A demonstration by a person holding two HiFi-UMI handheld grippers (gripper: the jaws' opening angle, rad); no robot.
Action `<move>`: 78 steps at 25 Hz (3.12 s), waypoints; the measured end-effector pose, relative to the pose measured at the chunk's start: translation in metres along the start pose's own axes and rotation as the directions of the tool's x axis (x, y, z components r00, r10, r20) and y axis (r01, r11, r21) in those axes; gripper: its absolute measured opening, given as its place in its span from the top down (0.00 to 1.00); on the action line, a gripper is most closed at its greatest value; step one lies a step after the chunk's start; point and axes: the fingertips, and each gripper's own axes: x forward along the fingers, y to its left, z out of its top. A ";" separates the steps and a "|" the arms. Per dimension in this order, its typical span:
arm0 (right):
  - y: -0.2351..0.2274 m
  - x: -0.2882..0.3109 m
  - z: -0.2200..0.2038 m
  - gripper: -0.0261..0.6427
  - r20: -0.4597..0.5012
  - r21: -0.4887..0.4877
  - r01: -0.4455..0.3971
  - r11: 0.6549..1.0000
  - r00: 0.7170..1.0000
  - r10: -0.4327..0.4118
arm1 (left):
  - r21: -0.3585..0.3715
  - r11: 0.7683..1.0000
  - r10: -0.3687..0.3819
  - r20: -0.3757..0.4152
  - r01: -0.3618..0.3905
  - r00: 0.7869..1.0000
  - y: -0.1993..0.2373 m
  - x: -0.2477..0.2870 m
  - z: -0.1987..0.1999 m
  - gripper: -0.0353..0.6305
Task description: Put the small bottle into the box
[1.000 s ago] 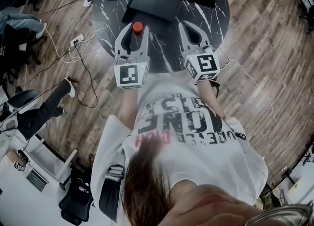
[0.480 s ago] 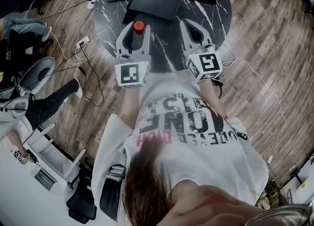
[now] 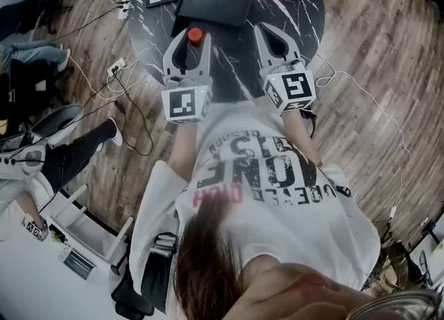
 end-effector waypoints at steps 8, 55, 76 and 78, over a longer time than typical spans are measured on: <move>0.004 0.004 0.002 0.96 -0.004 -0.005 0.097 0.995 0.995 -0.097 | -0.018 0.996 -0.082 0.003 0.082 0.997 0.016 0.007 0.000 0.73; 0.037 0.012 0.003 0.96 0.012 0.003 0.341 0.940 0.940 -0.341 | -0.003 0.947 -0.319 0.044 0.320 0.947 0.060 0.031 0.008 0.73; 0.019 -0.008 0.001 0.96 0.002 0.008 0.453 0.891 0.891 -0.453 | -0.006 0.900 -0.435 0.013 0.435 0.900 0.032 0.063 -0.002 0.73; 0.017 -0.009 0.000 0.96 -0.002 0.011 0.459 0.888 0.888 -0.459 | -0.009 0.898 -0.441 0.004 0.441 0.898 0.030 0.065 -0.006 0.73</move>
